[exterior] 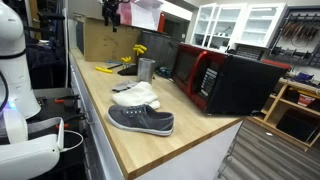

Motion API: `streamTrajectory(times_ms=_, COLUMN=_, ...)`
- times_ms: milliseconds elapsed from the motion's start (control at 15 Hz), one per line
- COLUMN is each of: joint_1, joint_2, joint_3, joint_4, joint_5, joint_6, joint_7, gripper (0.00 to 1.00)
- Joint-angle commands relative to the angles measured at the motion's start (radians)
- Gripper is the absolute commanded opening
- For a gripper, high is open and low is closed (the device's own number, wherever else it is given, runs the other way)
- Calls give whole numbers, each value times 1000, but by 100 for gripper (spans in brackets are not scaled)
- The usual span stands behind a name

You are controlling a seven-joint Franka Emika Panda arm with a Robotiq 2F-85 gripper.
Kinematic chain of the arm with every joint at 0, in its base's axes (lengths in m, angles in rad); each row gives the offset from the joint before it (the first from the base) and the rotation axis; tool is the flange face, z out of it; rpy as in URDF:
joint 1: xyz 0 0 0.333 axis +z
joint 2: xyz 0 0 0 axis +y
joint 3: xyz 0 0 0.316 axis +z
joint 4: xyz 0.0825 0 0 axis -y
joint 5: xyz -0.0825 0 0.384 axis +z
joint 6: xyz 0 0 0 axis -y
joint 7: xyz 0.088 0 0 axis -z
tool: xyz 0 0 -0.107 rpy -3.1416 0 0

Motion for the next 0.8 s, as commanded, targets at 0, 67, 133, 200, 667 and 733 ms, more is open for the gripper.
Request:
streamTrajectory(times_ms=0, joint_1=-18, joint_2=0, joint_3=15, joint_4=3, joint_5=8, joint_6=-5, joint_7=-6, gripper=100)
streamTrajectory(times_ms=67, joint_1=-18, joint_2=0, joint_3=15, joint_4=3, joint_5=8, joint_6=-5, joint_7=-6, gripper=100)
streamTrajectory(times_ms=133, joint_1=-18, joint_2=0, joint_3=15, joint_4=3, joint_5=8, joint_6=-5, joint_7=-6, gripper=100)
streamTrajectory(times_ms=200, joint_1=-18, joint_2=0, joint_3=15, joint_4=3, joint_5=8, joint_6=-5, joint_7=-6, gripper=100)
streamTrajectory(times_ms=667, joint_1=-34, joint_2=11, joint_3=2, joint_4=1, joint_5=0, joint_6=9, joint_7=-17, gripper=100)
streamTrajectory(times_ms=733, joint_1=-44, joint_2=16, joint_3=-5, joint_4=1, joint_5=-10, joint_6=11, joint_7=-29, gripper=100)
